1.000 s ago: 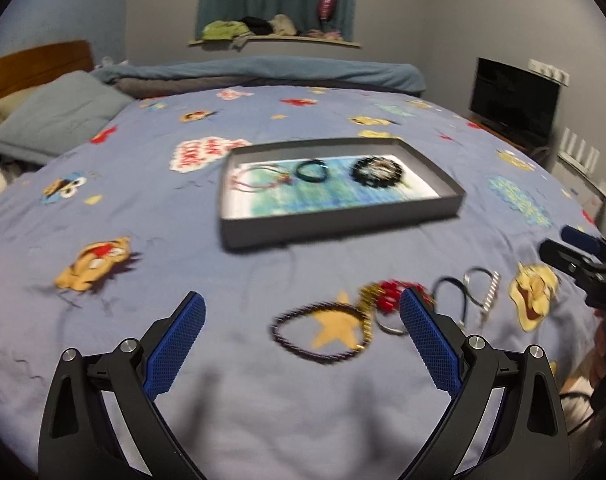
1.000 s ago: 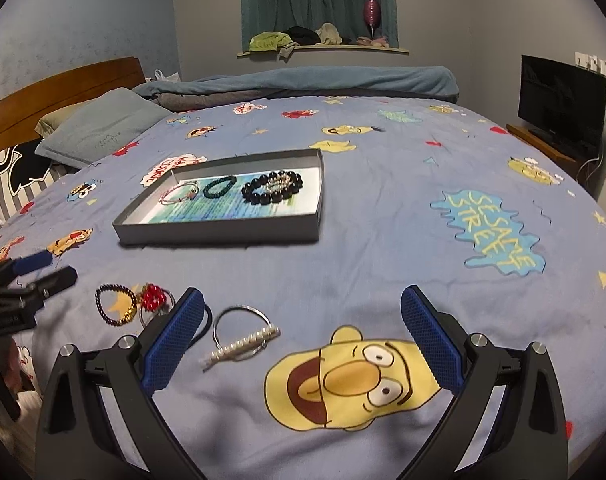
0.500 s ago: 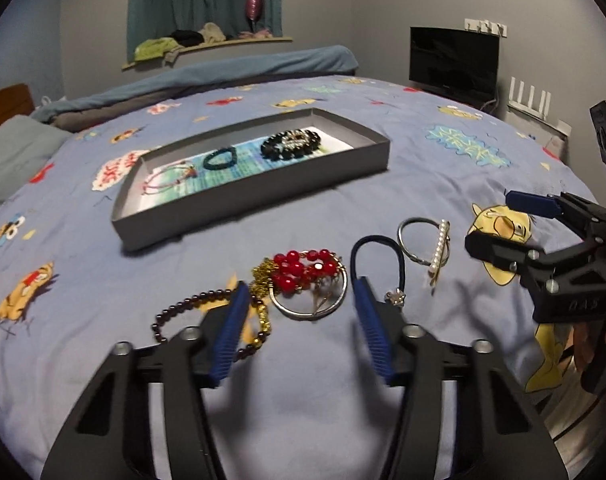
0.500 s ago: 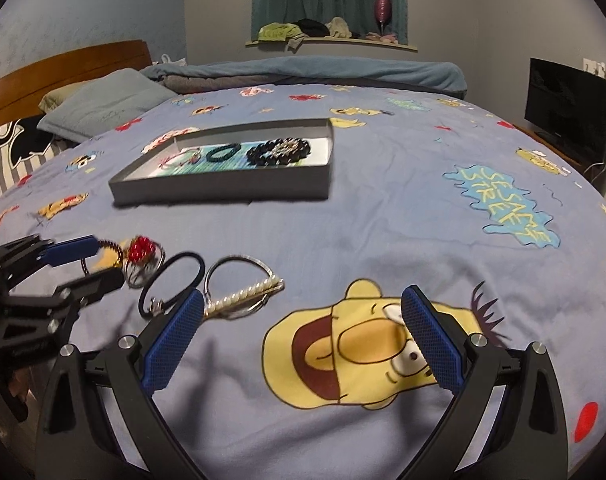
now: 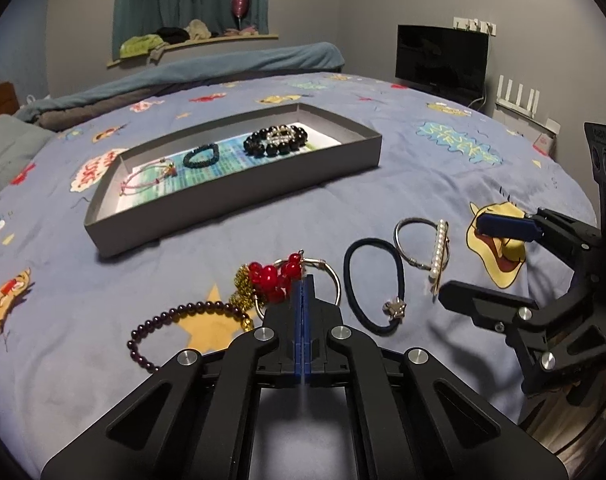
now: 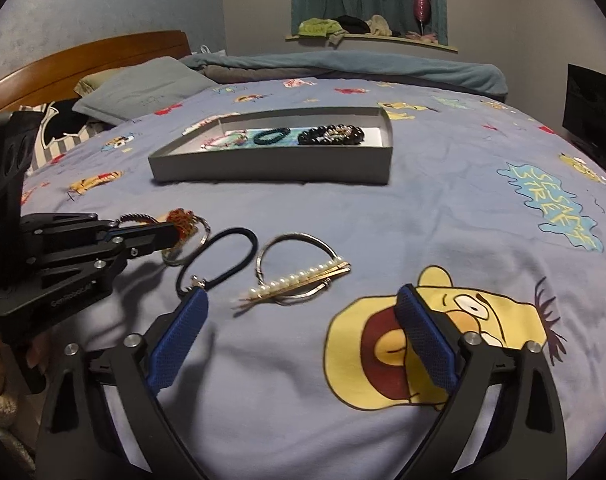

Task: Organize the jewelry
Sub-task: 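Grasp the red bead tassel ornament with left tool while right tool grasps pearl hair pin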

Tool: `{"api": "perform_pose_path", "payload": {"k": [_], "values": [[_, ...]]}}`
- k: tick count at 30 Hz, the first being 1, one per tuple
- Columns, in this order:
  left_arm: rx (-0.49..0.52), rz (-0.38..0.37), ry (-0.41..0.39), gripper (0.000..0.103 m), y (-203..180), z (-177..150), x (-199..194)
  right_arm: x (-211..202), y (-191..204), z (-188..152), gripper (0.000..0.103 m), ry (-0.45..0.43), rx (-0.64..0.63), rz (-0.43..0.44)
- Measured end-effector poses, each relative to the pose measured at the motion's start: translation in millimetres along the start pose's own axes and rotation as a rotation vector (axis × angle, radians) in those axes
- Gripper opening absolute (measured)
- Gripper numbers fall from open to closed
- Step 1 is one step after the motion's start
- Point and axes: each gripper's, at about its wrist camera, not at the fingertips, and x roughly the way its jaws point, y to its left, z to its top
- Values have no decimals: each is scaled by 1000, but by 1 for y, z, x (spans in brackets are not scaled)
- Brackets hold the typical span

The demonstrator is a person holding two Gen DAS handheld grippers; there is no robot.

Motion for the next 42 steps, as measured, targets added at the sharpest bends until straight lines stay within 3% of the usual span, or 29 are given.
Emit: {"api": "perform_pose_path", "payload": {"k": [5,6,14,21,26,34,36,42], "values": [[0,4,-15,1,2,2,-1,1,4,2,69,2,10,36],[2,4,-13,1,2,2,-1,2,5,2,62,6,13,37],[11,-1,-7,1,3,0,0,8,8,1,34,25,16,26],[9,-4,-4,1,3,-1,1,11,-2,2,29,43,50,-32],[0,-2,-7,1,4,-1,0,8,-12,4,19,30,89,-45],[1,-4,7,1,4,-3,4,11,-25,5,18,40,135,-51],[-1,-6,8,1,5,-3,4,7,-29,7,8,30,145,-50],[-5,-7,10,1,6,-2,5,7,-39,7,8,25,160,-76]]}}
